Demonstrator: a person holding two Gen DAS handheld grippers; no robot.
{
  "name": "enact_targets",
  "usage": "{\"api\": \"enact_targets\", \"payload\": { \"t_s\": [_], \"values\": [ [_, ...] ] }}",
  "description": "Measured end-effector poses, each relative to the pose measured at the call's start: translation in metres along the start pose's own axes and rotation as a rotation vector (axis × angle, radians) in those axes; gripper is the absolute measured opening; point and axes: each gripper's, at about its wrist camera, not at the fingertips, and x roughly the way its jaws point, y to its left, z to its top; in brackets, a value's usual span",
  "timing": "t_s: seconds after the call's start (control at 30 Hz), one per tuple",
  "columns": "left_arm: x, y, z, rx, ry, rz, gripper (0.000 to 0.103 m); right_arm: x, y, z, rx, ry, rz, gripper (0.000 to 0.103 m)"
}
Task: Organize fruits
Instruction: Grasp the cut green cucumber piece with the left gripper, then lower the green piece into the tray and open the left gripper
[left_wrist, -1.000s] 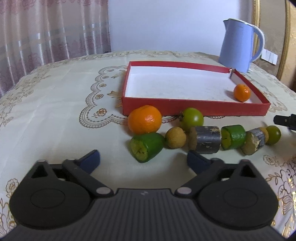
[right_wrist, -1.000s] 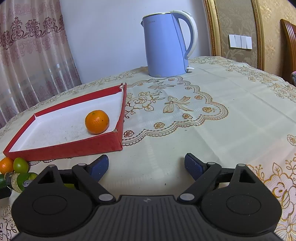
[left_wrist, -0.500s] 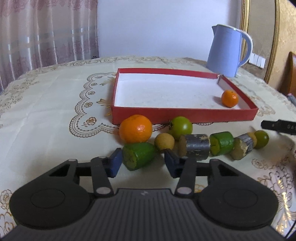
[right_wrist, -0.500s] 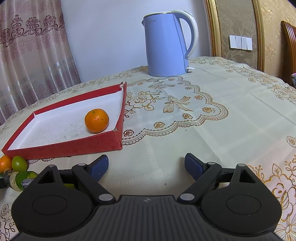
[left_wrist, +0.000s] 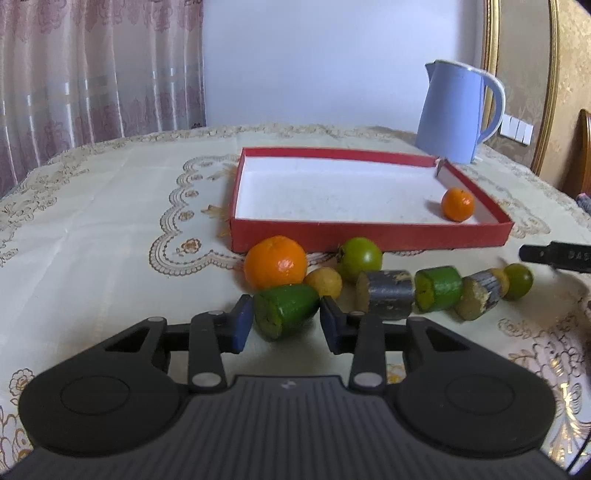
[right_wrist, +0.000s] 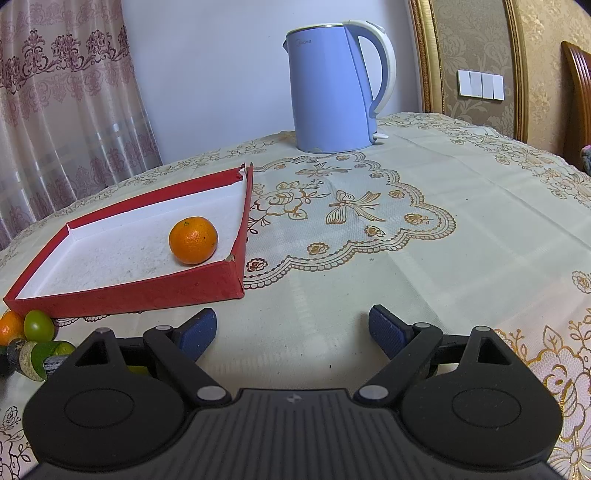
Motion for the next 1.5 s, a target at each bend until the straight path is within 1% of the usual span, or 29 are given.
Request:
{"api": "enact_targets", "payload": {
  "t_s": [0.13, 0.27, 0.37, 0.47, 0.63, 0.67, 0.77, 0.93, 1.13, 1.23, 1.27, 1.33, 1.37, 1.4, 1.43, 1.5],
  "values": [
    [-0.011, -0.004, 0.009, 0.015, -0.039, -0.004, 0.036, 0.000, 0.000, 0.000, -0.001, 0.000, -0.001, 0.090],
    [-0.014, -0.011, 0.029, 0.040, -0.069, -0.022, 0.036, 0.000, 0.000, 0.000, 0.001, 0.000, 0.000, 0.090],
    [-0.006, -0.016, 0.049, 0.058, -0.087, -0.024, 0.036, 0.000, 0.000, 0.000, 0.000, 0.000, 0.000, 0.090],
    [0.012, -0.018, 0.070, 0.057, -0.091, -0.016, 0.036, 0.000, 0.000, 0.000, 0.000, 0.000, 0.000, 0.090],
    [0.057, -0.015, 0.098, 0.024, -0.049, 0.001, 0.036, 0.000, 0.000, 0.000, 0.000, 0.000, 0.000, 0.090],
    [0.067, -0.015, 0.102, 0.027, -0.042, 0.016, 0.036, 0.000, 0.000, 0.000, 0.000, 0.000, 0.000, 0.090],
    [0.093, -0.015, 0.109, 0.027, -0.004, 0.040, 0.036, 0.000, 0.000, 0.000, 0.000, -0.001, 0.000, 0.090],
    [0.131, -0.015, 0.112, 0.017, 0.070, 0.058, 0.036, 0.000, 0.000, 0.000, -0.003, 0.001, -0.002, 0.090],
    [0.152, -0.018, 0.111, 0.034, 0.112, 0.079, 0.036, 0.001, 0.002, 0.000, -0.012, 0.004, -0.006, 0.091],
    [0.153, -0.020, 0.109, 0.036, 0.110, 0.090, 0.037, 0.001, 0.002, 0.000, -0.013, 0.005, -0.006, 0.091],
    [0.153, -0.020, 0.109, 0.036, 0.107, 0.093, 0.039, 0.001, 0.002, 0.000, -0.013, 0.005, -0.006, 0.091],
    [0.150, -0.021, 0.110, 0.040, 0.092, 0.114, 0.050, 0.001, 0.002, 0.000, -0.012, 0.004, -0.005, 0.091],
    [0.146, -0.020, 0.110, 0.034, 0.076, 0.115, 0.065, 0.001, 0.002, 0.000, -0.012, 0.004, -0.005, 0.091],
    [0.141, -0.019, 0.110, 0.026, 0.061, 0.117, 0.076, 0.001, 0.003, 0.000, -0.012, 0.004, -0.005, 0.091],
    [0.135, -0.018, 0.111, 0.016, 0.041, 0.122, 0.078, 0.000, 0.002, 0.000, -0.012, 0.004, -0.005, 0.091],
    [0.120, -0.017, 0.109, 0.012, 0.003, 0.140, 0.078, 0.000, 0.002, 0.000, -0.010, 0.004, -0.004, 0.091]
  ]
}}
